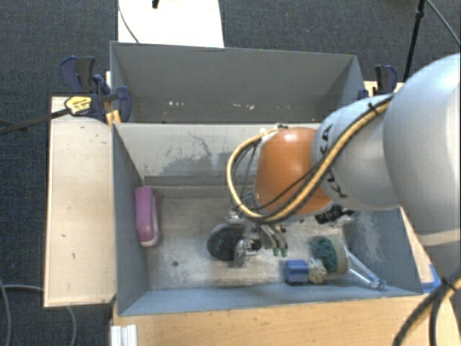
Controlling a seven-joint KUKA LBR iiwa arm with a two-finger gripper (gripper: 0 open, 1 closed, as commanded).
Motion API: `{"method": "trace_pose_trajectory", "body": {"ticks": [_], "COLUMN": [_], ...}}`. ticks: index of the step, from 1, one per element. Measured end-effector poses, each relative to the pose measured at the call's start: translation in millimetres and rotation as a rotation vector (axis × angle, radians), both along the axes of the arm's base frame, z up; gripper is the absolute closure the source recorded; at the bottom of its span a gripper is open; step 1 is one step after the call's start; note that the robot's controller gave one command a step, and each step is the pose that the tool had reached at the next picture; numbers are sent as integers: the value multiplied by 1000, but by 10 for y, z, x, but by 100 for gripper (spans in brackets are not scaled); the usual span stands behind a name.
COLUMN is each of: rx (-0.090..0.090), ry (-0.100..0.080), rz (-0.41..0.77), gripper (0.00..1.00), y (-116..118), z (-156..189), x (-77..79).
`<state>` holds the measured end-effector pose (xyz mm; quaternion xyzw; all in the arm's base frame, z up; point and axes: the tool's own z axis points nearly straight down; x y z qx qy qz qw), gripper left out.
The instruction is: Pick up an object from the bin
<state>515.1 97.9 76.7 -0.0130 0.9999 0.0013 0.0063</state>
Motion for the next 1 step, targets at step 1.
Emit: {"method": "trace_pose_trajectory", "body": {"ticks": [1], "rx": [-4], "ry": [3], "rz": [201], "gripper": [100], "y": [-96], "z": [1373], "x": [-19]}}
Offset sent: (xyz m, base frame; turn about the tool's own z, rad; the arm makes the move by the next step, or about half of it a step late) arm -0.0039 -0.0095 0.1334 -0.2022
